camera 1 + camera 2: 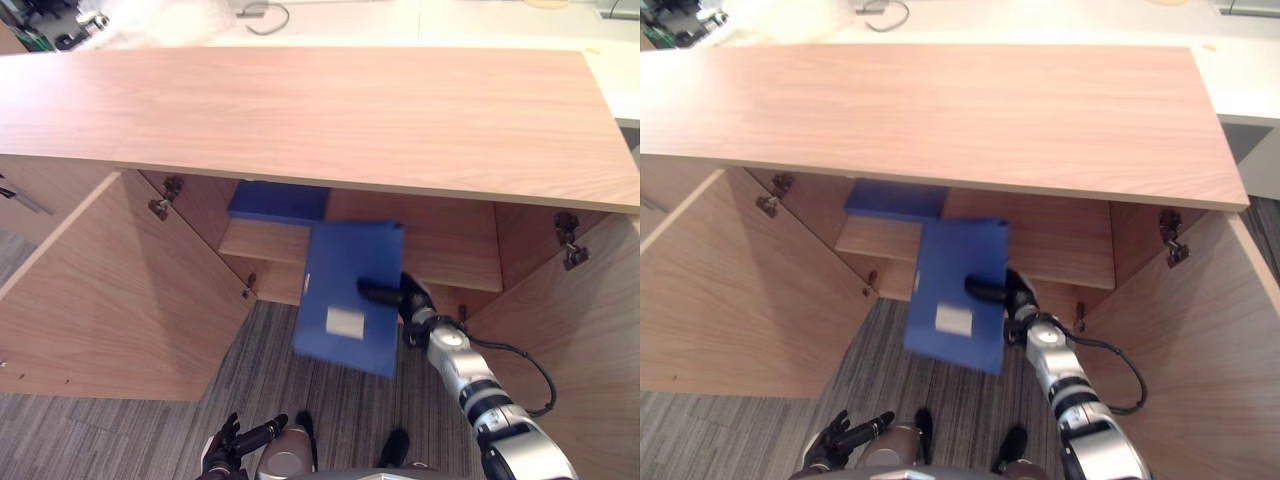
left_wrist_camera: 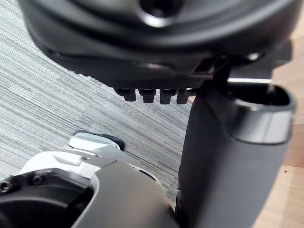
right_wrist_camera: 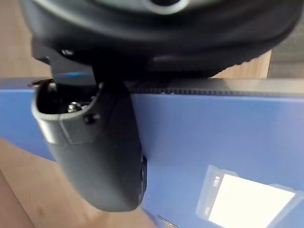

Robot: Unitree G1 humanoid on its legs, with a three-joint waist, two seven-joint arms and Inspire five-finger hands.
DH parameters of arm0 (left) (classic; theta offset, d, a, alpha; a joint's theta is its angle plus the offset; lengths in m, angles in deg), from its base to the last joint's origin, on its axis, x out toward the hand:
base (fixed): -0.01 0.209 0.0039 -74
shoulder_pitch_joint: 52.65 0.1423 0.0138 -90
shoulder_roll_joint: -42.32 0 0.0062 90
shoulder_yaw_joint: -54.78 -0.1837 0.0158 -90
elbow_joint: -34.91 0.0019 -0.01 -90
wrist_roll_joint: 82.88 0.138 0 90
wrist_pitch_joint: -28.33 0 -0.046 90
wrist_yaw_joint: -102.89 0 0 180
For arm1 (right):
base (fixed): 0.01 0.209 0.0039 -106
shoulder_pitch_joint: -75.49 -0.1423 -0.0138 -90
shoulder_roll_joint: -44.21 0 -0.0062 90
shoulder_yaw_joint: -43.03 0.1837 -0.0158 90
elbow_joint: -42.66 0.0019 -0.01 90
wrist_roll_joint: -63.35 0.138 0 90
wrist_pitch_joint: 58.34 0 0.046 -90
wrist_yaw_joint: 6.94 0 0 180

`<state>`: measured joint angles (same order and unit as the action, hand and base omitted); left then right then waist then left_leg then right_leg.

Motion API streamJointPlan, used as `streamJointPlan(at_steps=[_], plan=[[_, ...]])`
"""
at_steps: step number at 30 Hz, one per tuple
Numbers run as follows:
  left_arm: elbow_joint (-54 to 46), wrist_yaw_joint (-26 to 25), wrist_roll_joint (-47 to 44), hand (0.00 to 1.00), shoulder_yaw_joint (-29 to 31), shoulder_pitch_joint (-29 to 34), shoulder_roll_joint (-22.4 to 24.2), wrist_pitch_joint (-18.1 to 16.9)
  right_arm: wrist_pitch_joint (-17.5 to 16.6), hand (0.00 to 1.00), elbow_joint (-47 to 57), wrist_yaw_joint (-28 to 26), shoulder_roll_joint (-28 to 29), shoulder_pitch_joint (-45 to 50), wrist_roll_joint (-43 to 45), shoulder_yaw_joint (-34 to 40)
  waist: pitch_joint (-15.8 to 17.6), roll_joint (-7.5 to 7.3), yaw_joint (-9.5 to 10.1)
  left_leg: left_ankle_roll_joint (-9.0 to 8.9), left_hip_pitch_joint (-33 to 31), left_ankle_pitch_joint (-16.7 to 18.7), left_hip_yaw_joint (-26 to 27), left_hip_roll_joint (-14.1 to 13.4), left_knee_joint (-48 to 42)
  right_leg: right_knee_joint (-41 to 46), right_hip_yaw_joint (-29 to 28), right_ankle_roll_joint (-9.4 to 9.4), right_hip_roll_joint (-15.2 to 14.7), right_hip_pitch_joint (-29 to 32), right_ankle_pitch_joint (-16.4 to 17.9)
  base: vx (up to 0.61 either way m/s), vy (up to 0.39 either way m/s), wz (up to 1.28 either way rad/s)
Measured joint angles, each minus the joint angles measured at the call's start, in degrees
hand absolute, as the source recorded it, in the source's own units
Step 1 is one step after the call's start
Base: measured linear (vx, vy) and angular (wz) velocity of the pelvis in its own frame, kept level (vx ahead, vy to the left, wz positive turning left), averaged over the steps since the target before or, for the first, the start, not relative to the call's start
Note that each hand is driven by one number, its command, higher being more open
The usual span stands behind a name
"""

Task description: Walk over to the cabinet, pick up the folder, carry it to the office cabinet, place the folder inside the office cabinet, then close the office cabinet door

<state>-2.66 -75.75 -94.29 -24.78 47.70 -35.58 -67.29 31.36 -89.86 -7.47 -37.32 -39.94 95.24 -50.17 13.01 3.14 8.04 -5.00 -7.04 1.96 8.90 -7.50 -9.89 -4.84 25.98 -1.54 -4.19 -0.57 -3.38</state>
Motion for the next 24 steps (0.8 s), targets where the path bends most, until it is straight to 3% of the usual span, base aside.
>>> streamJointPlan(at_steps=[5, 9, 11, 13, 15, 16, 18, 24], plan=[[-1.33, -0.38, 0.72, 1.00, -0.54, 0.05, 0.12, 0.13, -3.43, 0.00, -2.18, 3.44, 3.30, -9.99, 25.97, 7.89, 1.48, 0.41, 2.64, 0.45, 2.10, -0.30, 1.41, 1.63, 4.00, 0.01, -1.36, -1.14, -1.47, 0.66, -1.00, 0.06, 0.118, -0.10], [-2.87, -1.07, 0.71, 1.00, -1.92, 0.04, 0.08, -0.05, -6.37, 0.00, -2.23, 3.46, 3.61, -19.89, 36.69, 12.55, 3.18, 2.15, 3.73, 1.24, 0.08, -0.83, 1.53, 1.81, 3.69, 2.40, -1.82, -1.04, -2.15, 3.83, -0.53, -0.04, 0.059, -0.07], [-4.54, -1.58, 0.64, 1.00, -2.67, 0.00, 0.35, -0.26, -9.47, 0.00, -2.29, 4.93, 2.29, -25.98, 38.45, 16.79, 5.80, 3.27, 4.33, 1.37, -1.57, -0.92, 1.44, 1.68, 2.48, 8.85, -2.03, -0.92, -3.50, 7.68, 2.20, -0.06, 0.060, 0.05], [-5.93, -2.21, 0.14, 1.00, -2.68, 0.00, 0.36, -0.75, -12.02, 0.00, -2.24, 6.20, 0.88, -28.18, 41.68, 20.79, 7.43, 2.96, 4.54, 1.86, -3.53, -0.60, 1.33, 2.37, 0.21, 18.74, -2.11, -1.09, -6.58, 12.41, 7.02, -0.06, 0.043, 0.22], [-7.62, -2.81, -1.24, 1.00, -2.75, -0.08, 0.43, -1.34, -15.99, 0.00, -1.00, 7.82, 0.35, -30.49, 47.85, 27.37, 9.47, 2.65, 4.19, 2.97, -7.34, 2.34, 1.34, 3.64, -5.68, 30.99, -2.35, -1.35, -11.23, 18.36, 12.85, -0.06, -0.012, 0.29], [-8.23, -2.87, -1.81, 1.00, -2.75, -0.06, 0.51, -1.45, -17.15, 0.00, -0.01, 8.41, 0.32, -30.91, 49.45, 28.87, 9.88, 2.70, 4.14, 2.98, -8.84, 3.42, 1.37, 3.73, -8.11, 33.24, -2.42, -1.35, -12.15, 19.72, 13.96, -0.08, -0.034, 0.19], [-10.22, -3.45, -3.04, 1.00, -2.69, -0.07, 1.36, -1.90, -21.27, 0.00, 3.15, 10.45, -1.15, -33.70, 53.63, 32.47, 11.64, 4.20, 3.39, 3.68, -14.87, 7.93, 1.29, 3.31, -17.84, 41.46, -2.40, -1.25, -14.82, 24.38, 17.77, -0.09, -0.027, 0.16], [-11.13, -3.99, -4.19, 1.00, -3.07, -0.39, 1.98, -1.80, -22.37, 0.00, 4.67, 17.64, -4.03, -41.01, 53.80, 32.74, 13.40, 6.15, 1.39, 4.41, -25.55, 14.24, 0.62, 2.87, -32.73, 55.75, -1.52, -0.95, -20.32, 33.02, 24.30, -0.07, -0.035, 0.19]])
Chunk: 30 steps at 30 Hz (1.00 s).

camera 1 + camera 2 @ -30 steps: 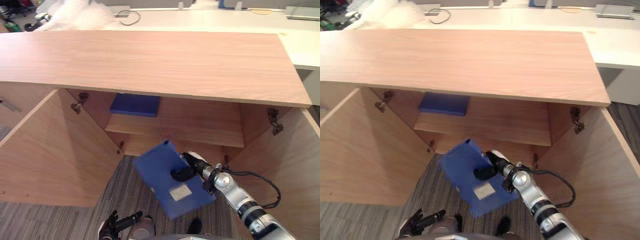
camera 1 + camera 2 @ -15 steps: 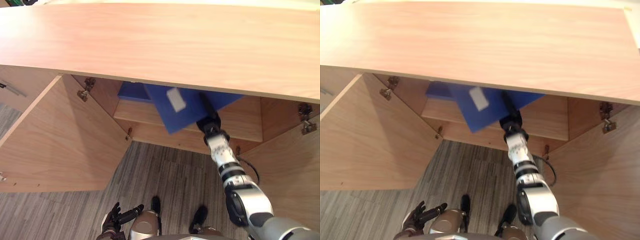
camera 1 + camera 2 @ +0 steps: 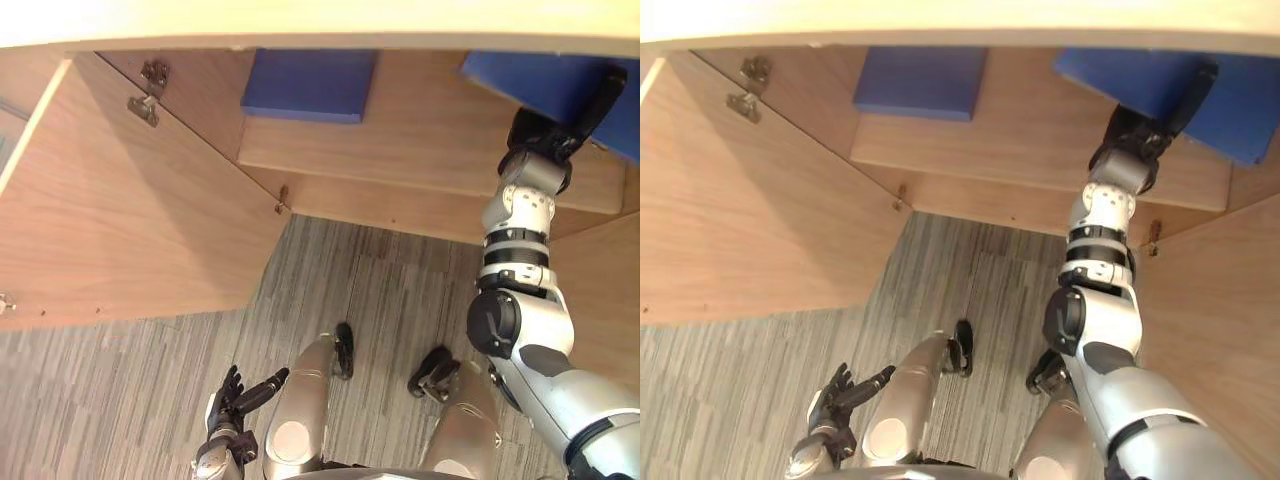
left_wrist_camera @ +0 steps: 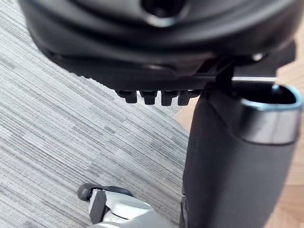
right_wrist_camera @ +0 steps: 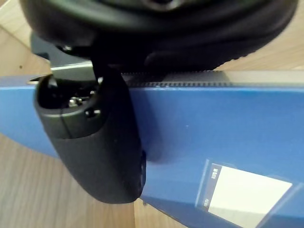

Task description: Walk over to the cabinet, pick up the folder, carry it to the office cabinet, place the folder inside the office cabinet, then close the office cabinet door

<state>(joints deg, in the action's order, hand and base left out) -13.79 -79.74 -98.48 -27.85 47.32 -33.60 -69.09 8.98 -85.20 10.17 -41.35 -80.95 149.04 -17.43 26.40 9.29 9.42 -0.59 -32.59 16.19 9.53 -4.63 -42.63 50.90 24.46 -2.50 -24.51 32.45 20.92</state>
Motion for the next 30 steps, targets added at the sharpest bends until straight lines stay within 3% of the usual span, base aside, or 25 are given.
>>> streamJointPlan(at_steps=[6, 11, 16, 17, 23, 30], plan=[[1.23, -1.03, 0.46, 1.00, -0.86, -0.11, 0.31, 1.80, 0.05, 0.00, -2.69, 4.87, -4.40, -4.17, 0.08, -1.67, 1.10, 0.25, -0.28, 0.74, -8.92, 2.98, -0.73, -0.11, -10.85, 11.54, 0.86, 0.68, -4.87, 7.18, 3.13, -0.04, -0.030, 0.24], [1.88, -1.57, 0.51, 1.00, -0.85, -0.12, 0.20, 1.93, 5.18, 0.00, -12.77, 8.33, -7.82, -7.00, -1.16, -8.24, 1.17, 0.23, -0.58, 0.98, -10.50, 3.77, -0.01, -0.12, -11.99, 12.07, 0.72, 1.89, -5.42, 8.85, 4.65, -0.05, -0.023, -0.04], [1.34, -1.95, 0.43, 1.00, -1.03, 0.01, 0.20, 1.82, 13.00, 0.00, -18.61, 8.63, -10.44, -10.19, -10.22, -19.62, 1.07, 0.36, -0.81, 0.95, -10.33, 3.68, 0.32, -0.42, -11.69, 12.11, 0.86, 2.09, -5.41, 8.84, 4.67, -0.03, -0.033, -0.01], [1.03, -1.97, 0.42, 1.00, -1.31, 0.21, 0.19, 1.81, 14.34, 1.00, -19.58, 8.54, -10.80, -11.50, -11.65, -22.31, 1.01, 0.45, -0.83, 0.90, -10.17, 3.60, 0.37, -0.42, -11.48, 12.02, 0.89, 2.12, -5.40, 8.77, 4.66, 0.02, -0.041, 0.00], [0.35, -2.14, 0.39, 1.00, -1.49, 0.54, 0.35, 1.84, 17.66, 1.00, -25.47, 8.45, -10.74, -14.76, -14.81, -27.34, 0.79, 0.58, -1.07, 0.88, -7.44, 3.41, 0.46, -0.27, -9.40, 10.10, 2.11, 2.18, -5.26, 5.62, 4.57, 0.06, -0.036, 0.01], [0.38, -2.35, 0.31, 1.00, -1.49, 0.57, 0.38, 1.88, 16.89, 1.00, -25.45, 7.83, -10.33, -14.80, -13.43, -27.80, 0.62, 0.48, -1.11, 0.52, -5.00, 2.89, -0.17, -0.25, -6.54, 7.19, 3.88, 1.87, -4.34, 2.41, 4.27, 0.07, -0.022, 0.03]])
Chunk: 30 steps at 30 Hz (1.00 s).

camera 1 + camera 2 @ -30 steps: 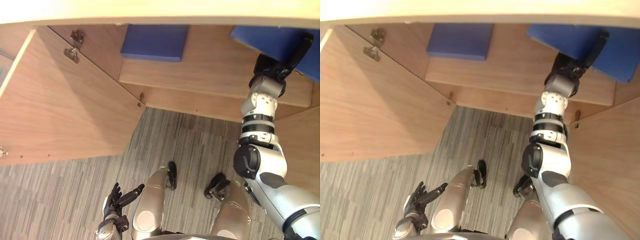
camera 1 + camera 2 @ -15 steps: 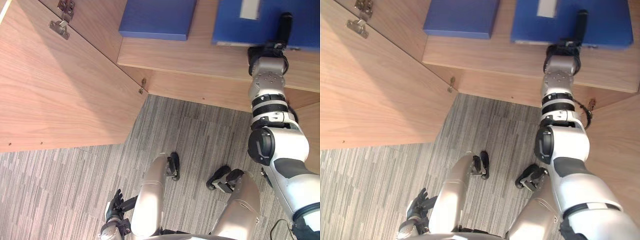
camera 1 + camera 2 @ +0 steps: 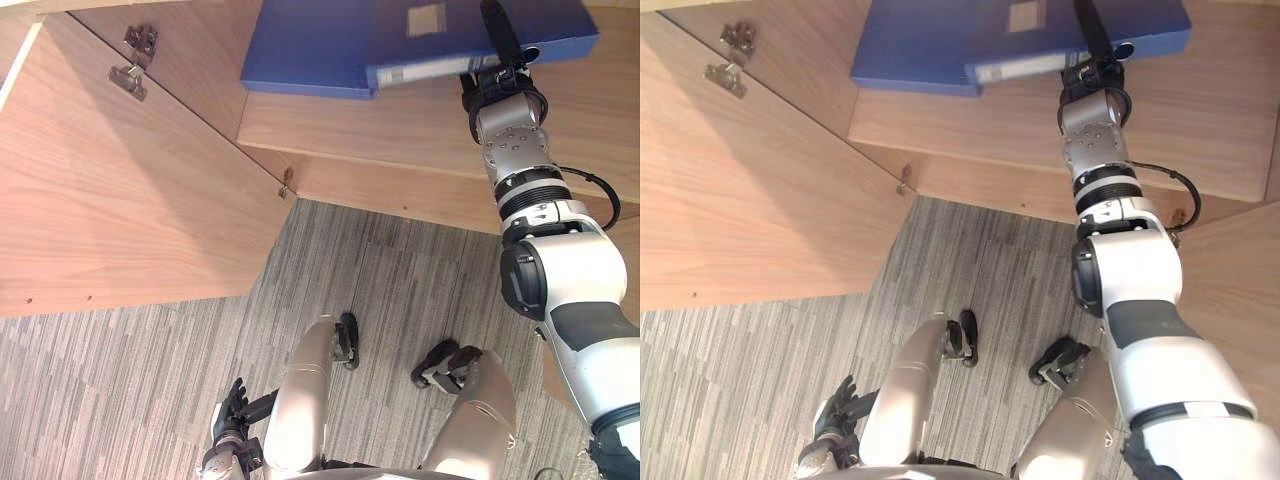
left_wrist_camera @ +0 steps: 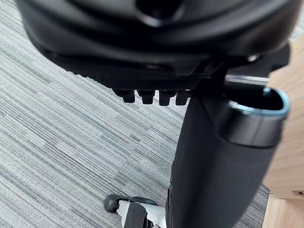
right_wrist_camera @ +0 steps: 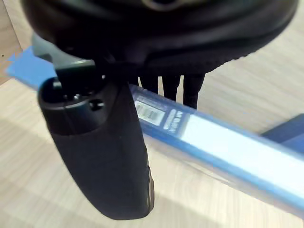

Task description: Walk over to the cabinet, pick up the folder, carry it to the office cabinet, place the folder inside the office cabinet, then close the office cabinet door

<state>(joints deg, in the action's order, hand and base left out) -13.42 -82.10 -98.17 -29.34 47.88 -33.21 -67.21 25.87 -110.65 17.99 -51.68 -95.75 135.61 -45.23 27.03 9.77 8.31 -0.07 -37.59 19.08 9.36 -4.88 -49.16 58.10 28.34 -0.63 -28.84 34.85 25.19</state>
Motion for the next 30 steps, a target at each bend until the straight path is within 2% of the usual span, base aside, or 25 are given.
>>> streamJointPlan(at_steps=[6, 12, 15, 16, 18, 19, 20, 21, 23, 25, 27, 30], plan=[[0.08, -0.89, -0.48, 1.00, 0.03, 0.05, 0.05, 0.04, -4.13, 1.00, 0.54, -0.19, 2.77, -0.04, 4.78, 4.53, -0.19, -0.32, -0.06, -0.39, 2.49, -1.14, 0.18, -0.02, 3.59, -2.95, 0.80, -0.01, 1.06, -2.16, -0.82, 0.08, -0.034, -0.02], [0.13, -1.20, -0.49, 1.00, 0.09, 0.10, -0.04, 0.05, -6.85, 1.00, 0.58, -0.21, 4.80, 0.46, 8.60, 6.17, -0.50, -0.71, -0.05, -0.46, 4.15, -1.58, 0.40, -0.13, 5.63, -4.60, 1.30, 0.17, 1.68, -3.51, -1.28, 0.07, -0.023, -0.02], [0.12, -1.34, -0.56, 1.00, 0.10, 0.29, -0.18, 0.03, -5.33, 1.00, 0.48, -0.23, 4.68, 2.43, 6.28, 3.79, -1.06, -1.17, -0.04, -0.48, 4.84, -1.60, 0.59, -0.12, 6.50, -5.61, 1.34, -0.07, 2.03, -4.06, -1.42, 0.07, -0.010, -0.03], [0.11, -1.33, -0.61, 1.00, 0.09, 0.35, -0.28, 0.01, -3.71, 1.00, 0.27, -0.57, 4.40, 3.21, 2.94, 2.16, -1.18, -1.34, -0.07, -0.48, 4.96, -1.60, 0.65, -0.12, 6.71, -5.75, 1.33, -0.14, 2.08, -4.10, -1.46, 0.07, -0.005, -0.04], [0.08, -1.05, -1.13, 1.00, 0.00, 0.58, -0.45, -0.04, 2.04, 1.00, -1.90, -3.75, 2.88, 5.32, -9.46, -6.48, -1.28, -1.54, -0.31, -0.46, 5.65, -1.62, 0.75, -0.16, 7.23, -6.55, 1.35, -0.28, 2.45, -4.75, -1.57, 0.07, -0.002, -0.04], [-0.07, -0.66, -1.38, 1.00, -0.12, 0.91, -0.50, -0.15, 6.25, 1.00, -3.44, -7.41, 1.22, 6.60, -18.84, -13.88, -1.29, -1.57, -0.52, -0.45, 6.45, -1.63, 0.86, -0.17, 7.87, -7.19, 1.42, -0.53, 2.65, -5.56, -1.71, 0.09, 0.004, -0.05], [-1.18, -0.16, -2.14, 1.00, -0.67, 1.96, -0.73, -0.26, 9.05, 1.00, -4.30, -11.24, 0.15, 8.03, -28.21, -21.62, -1.48, -1.86, -0.79, -0.46, 7.06, -1.66, 0.99, -0.16, 8.39, -7.69, 1.42, -0.66, 2.81, -6.05, -1.78, 0.09, 0.004, -0.06], [-1.93, 0.09, -2.27, 1.00, -0.90, 2.65, -0.90, -0.39, 9.03, 1.00, -4.07, -12.83, -0.42, 8.63, -32.39, -24.98, -1.61, -2.11, -0.94, -0.47, 7.24, -1.67, 1.04, -0.16, 8.55, -7.80, 1.39, -0.68, 2.85, -6.15, -1.79, 0.10, -0.002, -0.05], [-3.33, 1.63, -2.34, 1.00, -1.96, 3.96, -1.75, -0.61, 9.82, 1.00, -2.83, -22.23, -3.70, 10.28, -55.41, -34.31, -2.04, -2.80, -1.13, -0.66, 8.00, -1.79, 1.07, -0.16, 9.05, -8.30, 1.63, -0.70, 2.99, -6.92, -1.80, 0.08, -0.011, 0.01], [-3.36, 2.88, -2.45, 1.00, -2.56, 4.59, -2.35, -0.59, 8.89, 1.00, -0.40, -26.10, -5.19, 13.66, -70.35, -37.87, -2.57, -3.17, -0.98, -0.79, 9.28, -1.87, 1.07, -0.16, 9.80, -8.97, 1.80, -0.72, 3.23, -8.23, -1.82, 0.10, -0.018, 0.04], [-3.39, 4.05, -2.34, 1.00, -2.69, 5.03, -2.75, -0.49, 7.59, 1.00, 2.23, -26.81, -5.23, 17.96, -81.04, -39.41, -3.22, -3.75, -0.91, -1.08, 10.31, -2.09, 1.08, -0.19, 10.59, -9.98, 2.40, -0.96, 3.50, -9.54, -1.95, 0.11, -0.018, 0.03], [-3.40, 5.66, -2.18, 1.00, -2.63, 5.07, -3.43, 0.06, 6.29, 1.00, 2.95, -27.93, -5.59, 20.08, -85.87, -38.79, -3.78, -4.36, -0.87, -1.14, 10.69, -2.12, 1.09, -0.21, 11.19, -11.22, 2.66, -1.25, 3.90, -10.06, -2.21, 0.10, -0.002, -0.02]])
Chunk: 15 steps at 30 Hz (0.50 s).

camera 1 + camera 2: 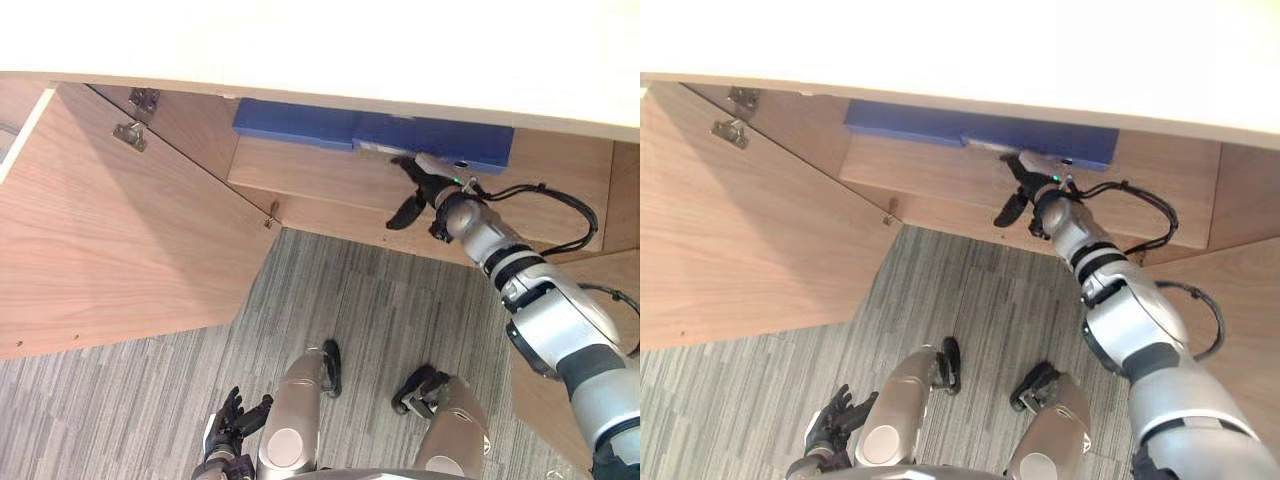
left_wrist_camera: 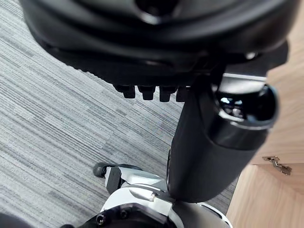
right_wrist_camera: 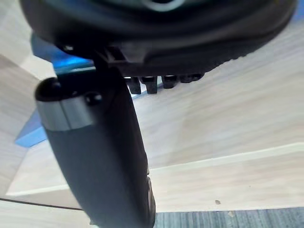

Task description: Walk over to the cabinet, pick up the folder, carry it to the office cabinet, place the folder inside the office cabinet, then close the office cabinet door

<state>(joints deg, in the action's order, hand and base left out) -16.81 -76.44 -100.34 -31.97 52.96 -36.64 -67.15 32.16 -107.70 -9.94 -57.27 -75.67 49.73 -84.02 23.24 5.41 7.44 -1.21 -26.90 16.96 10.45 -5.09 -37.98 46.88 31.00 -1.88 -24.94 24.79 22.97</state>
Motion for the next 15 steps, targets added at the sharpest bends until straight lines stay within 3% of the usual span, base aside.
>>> streamJointPlan(at_steps=[6, 15], plan=[[-0.51, 1.35, 0.03, 1.00, 0.38, -0.01, -0.45, 0.78, -1.08, 1.00, 1.12, -3.89, -1.50, 1.79, -3.37, 4.60, -0.48, -0.88, 0.97, -0.05, 0.23, -0.03, 0.18, 0.18, 0.33, -0.80, 0.03, -0.56, -0.01, -0.33, -0.77, 0.06, 0.014, -0.01], [-0.97, 1.88, 0.00, 1.00, 0.39, -0.39, -0.40, 1.26, 0.38, 1.00, 4.04, -4.19, -1.38, 3.79, -6.72, 5.01, -0.45, -0.98, 1.40, -0.17, 1.31, -0.10, 0.71, 0.31, 1.09, -1.41, -0.02, -0.77, -0.07, -1.06, -0.90, 0.05, -0.012, -0.02]])
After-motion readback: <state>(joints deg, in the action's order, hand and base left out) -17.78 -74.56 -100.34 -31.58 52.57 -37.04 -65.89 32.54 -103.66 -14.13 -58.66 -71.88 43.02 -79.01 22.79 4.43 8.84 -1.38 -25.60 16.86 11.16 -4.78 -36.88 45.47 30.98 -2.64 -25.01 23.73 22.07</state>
